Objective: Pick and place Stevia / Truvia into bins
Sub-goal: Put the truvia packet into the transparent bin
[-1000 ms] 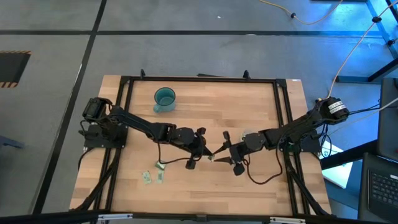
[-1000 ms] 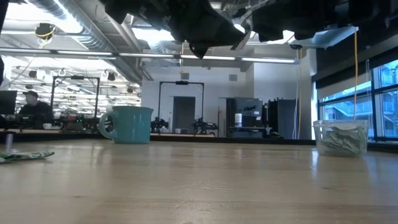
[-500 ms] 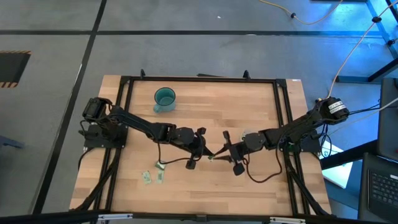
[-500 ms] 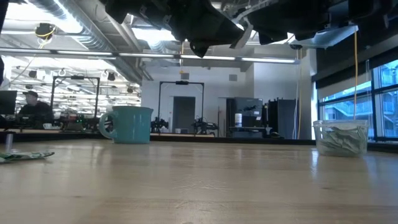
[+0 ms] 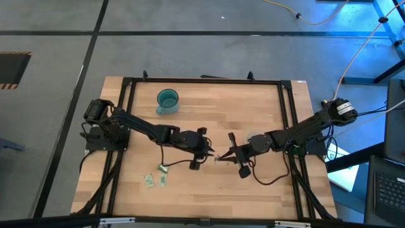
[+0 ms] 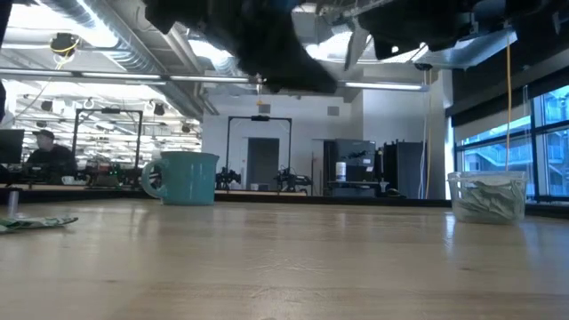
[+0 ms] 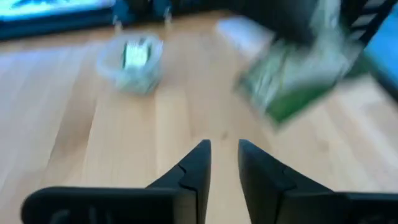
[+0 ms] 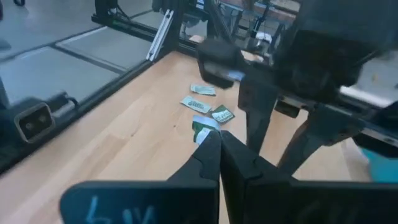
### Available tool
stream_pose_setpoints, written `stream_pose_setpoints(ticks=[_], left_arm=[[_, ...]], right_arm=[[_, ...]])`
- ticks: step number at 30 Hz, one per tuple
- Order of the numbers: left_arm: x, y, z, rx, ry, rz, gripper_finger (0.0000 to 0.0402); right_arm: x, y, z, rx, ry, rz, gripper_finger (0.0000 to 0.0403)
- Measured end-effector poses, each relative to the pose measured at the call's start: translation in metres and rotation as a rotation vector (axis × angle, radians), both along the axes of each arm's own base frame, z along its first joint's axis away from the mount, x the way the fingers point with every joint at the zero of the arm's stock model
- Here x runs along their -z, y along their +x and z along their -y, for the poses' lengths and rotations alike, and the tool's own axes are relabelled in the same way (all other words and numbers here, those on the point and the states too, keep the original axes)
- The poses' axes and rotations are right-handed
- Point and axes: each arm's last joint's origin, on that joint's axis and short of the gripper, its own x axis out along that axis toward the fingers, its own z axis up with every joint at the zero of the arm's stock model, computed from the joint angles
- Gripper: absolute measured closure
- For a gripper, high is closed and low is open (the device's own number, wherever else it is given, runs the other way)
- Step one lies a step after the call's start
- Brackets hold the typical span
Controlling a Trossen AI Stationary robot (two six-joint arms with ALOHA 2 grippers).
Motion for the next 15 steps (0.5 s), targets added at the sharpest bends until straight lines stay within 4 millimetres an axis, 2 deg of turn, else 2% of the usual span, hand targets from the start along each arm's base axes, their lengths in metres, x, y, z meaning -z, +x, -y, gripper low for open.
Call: stream_pose_setpoints(ticks=[6,11,15], left_arm=[[0.013,-0.011,-0.003,-0.084,0.003,-0.179,0.0311],[0.021,-0.019,-0.005,-0.127,-0.02,-0.305,0.0315],[0.023,-0.021,-0.005,-0.142,-0.032,-0.33,0.0319]], right_arm=[[-0.012,-0.022,0.01,0.076,0.159,-0.174,0.0401],[-0.013,-0.05,0.032,0.302,0.393,-0.435,0.0401],[-0.007,-0.073,0.05,0.521,0.523,-0.644,0.0401]])
